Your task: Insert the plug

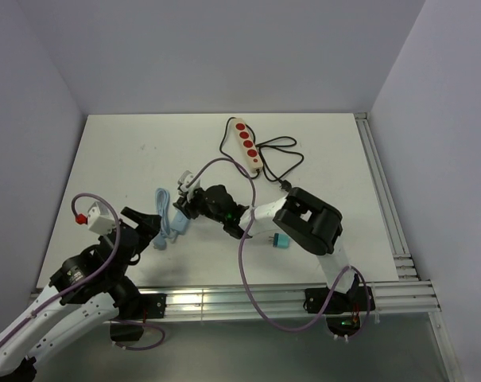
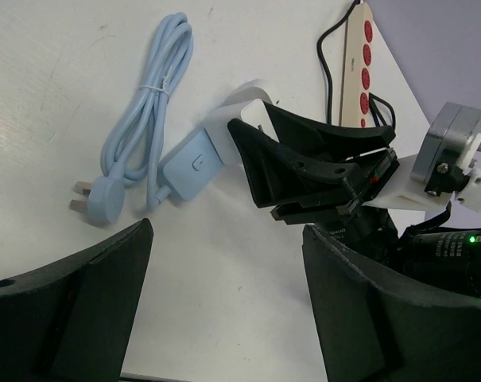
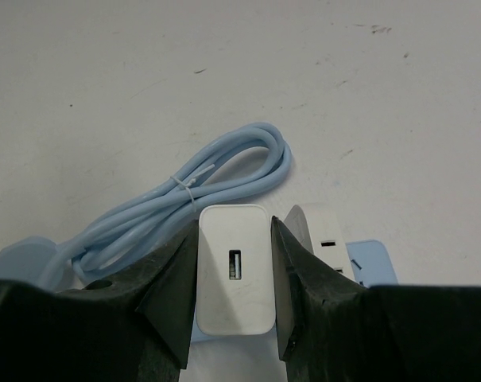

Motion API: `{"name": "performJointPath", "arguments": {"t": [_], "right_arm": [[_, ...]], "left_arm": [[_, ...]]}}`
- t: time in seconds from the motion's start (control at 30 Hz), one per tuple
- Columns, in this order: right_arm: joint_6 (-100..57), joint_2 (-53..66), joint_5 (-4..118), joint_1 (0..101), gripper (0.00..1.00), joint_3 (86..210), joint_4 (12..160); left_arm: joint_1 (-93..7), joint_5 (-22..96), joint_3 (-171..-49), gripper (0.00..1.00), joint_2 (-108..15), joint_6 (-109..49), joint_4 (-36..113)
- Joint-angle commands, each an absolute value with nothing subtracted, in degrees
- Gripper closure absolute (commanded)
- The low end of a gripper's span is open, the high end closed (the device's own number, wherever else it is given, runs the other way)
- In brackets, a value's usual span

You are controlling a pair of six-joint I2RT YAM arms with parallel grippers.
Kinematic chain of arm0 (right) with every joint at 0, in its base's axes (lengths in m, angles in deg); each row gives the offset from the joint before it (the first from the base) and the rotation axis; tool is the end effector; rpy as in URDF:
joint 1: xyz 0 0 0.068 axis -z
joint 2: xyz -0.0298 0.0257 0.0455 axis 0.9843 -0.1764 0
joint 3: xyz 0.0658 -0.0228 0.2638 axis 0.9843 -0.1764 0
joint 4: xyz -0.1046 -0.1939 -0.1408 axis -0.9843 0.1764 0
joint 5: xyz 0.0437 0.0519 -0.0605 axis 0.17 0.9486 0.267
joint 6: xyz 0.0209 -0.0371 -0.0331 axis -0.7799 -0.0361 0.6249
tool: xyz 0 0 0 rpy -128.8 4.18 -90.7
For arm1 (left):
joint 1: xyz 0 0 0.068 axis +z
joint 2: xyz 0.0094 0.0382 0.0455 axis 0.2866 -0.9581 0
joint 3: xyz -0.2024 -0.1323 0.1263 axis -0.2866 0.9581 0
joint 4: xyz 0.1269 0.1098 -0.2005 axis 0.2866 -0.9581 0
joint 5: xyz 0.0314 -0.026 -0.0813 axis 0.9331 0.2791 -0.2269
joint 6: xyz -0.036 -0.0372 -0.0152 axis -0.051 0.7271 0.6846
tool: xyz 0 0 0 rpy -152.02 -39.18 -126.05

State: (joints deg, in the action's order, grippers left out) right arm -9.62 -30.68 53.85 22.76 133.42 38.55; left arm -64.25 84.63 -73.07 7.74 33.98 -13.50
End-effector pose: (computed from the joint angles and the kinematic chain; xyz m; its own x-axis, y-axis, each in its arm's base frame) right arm 0.2350 0.3679 0.1532 -0.0203 -0.1919 -0.9812 -0.8821 0.4654 -0.0728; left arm 0.0693 -0.0423 0.2670 -0.3144 -0.7689 -0.5567 -0.3278 0.6383 -0.6965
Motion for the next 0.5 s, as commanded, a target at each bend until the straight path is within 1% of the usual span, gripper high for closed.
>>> {"name": "performJointPath", "arguments": {"t": [0.0, 0.27, 0.47], "right_arm": [[-14.46, -35.84, 52.56, 21.30, 1.00, 127.47, 59.82], [-13.50, -40.42, 51.86, 20.69, 1.00, 132.48, 63.16], [-17.97, -40.07, 51.51, 20.51, 1.00, 124.32, 56.40]], "left_arm": [[-64.20, 85.33, -75.29, 0.19, 9.06, 34.35, -13.49], [-64.11, 84.01, -74.23, 0.19, 9.07, 34.44, -12.44], [-64.11, 84.27, -74.14, 0.19, 9.68, 33.65, -11.73]]}}
